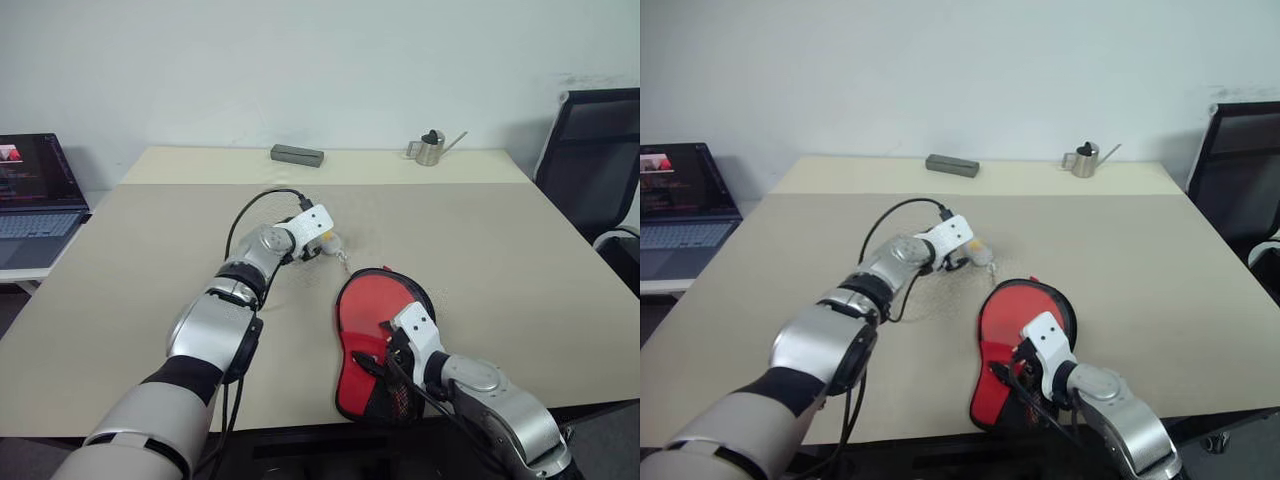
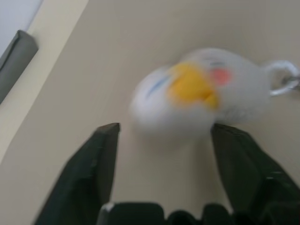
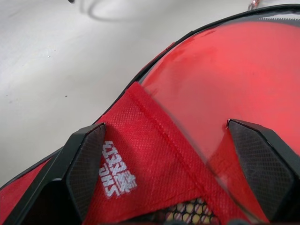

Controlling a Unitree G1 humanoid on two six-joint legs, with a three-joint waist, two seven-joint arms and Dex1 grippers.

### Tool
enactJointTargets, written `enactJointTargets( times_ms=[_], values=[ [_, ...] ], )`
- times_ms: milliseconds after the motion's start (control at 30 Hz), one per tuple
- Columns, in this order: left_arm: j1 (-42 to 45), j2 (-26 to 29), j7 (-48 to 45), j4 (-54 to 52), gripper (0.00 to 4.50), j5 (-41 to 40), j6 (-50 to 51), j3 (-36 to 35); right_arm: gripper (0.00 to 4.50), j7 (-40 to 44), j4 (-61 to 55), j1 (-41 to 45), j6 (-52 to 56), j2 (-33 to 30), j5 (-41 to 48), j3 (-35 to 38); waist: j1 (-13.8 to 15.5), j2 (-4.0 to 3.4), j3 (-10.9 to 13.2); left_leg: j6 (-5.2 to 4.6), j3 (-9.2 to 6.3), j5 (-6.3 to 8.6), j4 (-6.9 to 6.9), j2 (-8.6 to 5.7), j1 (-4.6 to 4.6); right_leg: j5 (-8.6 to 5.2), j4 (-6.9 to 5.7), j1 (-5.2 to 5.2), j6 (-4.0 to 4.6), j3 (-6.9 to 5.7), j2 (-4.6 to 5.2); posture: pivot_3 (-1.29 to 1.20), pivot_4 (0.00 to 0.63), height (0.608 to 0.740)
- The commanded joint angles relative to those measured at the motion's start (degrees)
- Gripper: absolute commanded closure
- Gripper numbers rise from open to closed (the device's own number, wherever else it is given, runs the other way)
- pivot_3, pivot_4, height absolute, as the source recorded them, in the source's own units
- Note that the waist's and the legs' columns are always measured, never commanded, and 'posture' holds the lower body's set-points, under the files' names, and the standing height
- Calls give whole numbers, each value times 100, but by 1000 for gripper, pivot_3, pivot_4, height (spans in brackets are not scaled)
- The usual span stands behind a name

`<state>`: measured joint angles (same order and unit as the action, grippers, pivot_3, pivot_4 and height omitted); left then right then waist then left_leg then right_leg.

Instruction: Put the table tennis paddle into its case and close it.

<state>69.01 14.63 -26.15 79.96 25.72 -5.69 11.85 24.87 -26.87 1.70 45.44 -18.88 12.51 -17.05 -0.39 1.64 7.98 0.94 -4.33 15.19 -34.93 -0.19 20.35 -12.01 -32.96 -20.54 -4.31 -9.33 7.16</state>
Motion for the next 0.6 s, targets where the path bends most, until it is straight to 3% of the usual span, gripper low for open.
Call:
enactJointTargets(
  times_ms=[33, 233, 333, 467, 600],
  values=[
    [30, 161, -259, -237, 298, -304, -36, -228, 0, 6, 1032, -159, 385, -20, -57, -186, 2, -8, -3, 2, -1, 1, 0, 1, 0, -5, 1, 0, 9, -4, 1, 0, 150, 740],
    [-44, 639, -1747, -405, 298, -756, -128, -484, 0, 215, 1105, 1, 236, 80, 114, -67, -4, -11, -15, 4, 10, 2, 0, 1, 20, -4, -1, -58, 8, -2, 3, 0, 150, 740],
    [-261, 1020, -2974, -581, 298, -986, -194, -513, 0, 328, 1084, 48, 188, 116, 213, 0, -63, -16, -21, -17, 8, -11, -1, -5, 20, 3, -18, -61, -3, -14, -5, 0, 150, 740],
    [-850, 1642, -4586, -1077, 298, -1180, -418, -387, 0, 585, 968, 61, 186, 37, 433, 82, -115, -34, -34, -30, 1, -20, -1, 0, 7, 4, -27, -67, -1, -65, -9, 0, 150, 740],
    [-1445, 2115, -5355, -1737, 298, -1411, -337, -418, 0, 731, 846, 91, 199, 9, 609, 181, -116, -35, -37, -19, -5, -12, 8, 1, -4, -9, -28, -78, 22, -69, -15, 0, 150, 740]
  ],
)
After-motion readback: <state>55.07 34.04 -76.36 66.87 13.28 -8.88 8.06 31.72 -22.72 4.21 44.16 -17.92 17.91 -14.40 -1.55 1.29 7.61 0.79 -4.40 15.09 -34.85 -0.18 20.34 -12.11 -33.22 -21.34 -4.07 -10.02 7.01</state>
